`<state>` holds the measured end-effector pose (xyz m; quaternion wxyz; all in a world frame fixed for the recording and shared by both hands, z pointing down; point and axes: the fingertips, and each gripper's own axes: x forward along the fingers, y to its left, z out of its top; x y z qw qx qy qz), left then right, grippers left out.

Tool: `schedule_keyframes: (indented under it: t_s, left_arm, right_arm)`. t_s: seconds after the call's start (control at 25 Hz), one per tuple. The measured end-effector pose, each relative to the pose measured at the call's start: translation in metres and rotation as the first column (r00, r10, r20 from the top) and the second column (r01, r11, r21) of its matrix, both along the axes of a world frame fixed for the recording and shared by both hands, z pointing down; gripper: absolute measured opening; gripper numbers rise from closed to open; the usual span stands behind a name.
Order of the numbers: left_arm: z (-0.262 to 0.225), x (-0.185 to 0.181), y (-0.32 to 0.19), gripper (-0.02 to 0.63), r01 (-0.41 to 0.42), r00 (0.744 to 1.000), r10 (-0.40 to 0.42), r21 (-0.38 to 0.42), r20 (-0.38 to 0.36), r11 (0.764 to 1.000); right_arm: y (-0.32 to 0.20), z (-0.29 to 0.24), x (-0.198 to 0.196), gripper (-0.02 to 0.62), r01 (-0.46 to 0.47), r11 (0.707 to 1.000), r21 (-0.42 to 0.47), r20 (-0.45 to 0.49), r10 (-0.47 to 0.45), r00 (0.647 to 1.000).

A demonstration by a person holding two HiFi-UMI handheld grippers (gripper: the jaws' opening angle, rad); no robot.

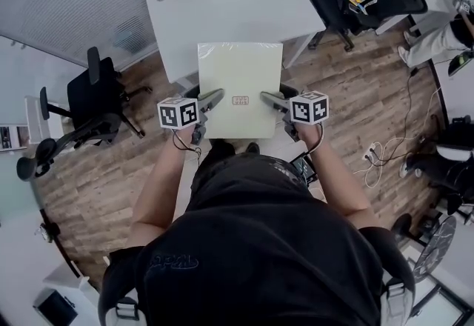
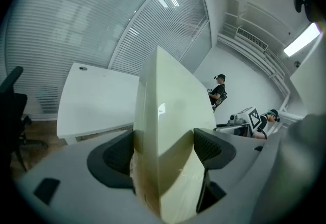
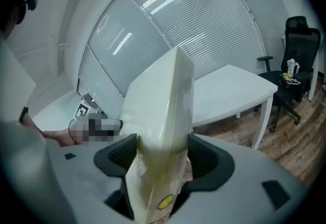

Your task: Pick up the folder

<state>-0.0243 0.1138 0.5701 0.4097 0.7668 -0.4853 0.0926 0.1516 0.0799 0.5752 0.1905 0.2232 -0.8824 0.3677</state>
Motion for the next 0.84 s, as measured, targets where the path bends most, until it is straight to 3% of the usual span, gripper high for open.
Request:
schedule_keyframes:
  t_s: [0.84]
  left_arm:
    - [-0.002,0.029,0.037,0.373,0.032,0.999,-0.032,0.013,0.006,0.999]
  right_arm:
    - [0.032,-0.001,0.028,0.325,0.027,1.0,0.009,0.007,-0.027,1.0]
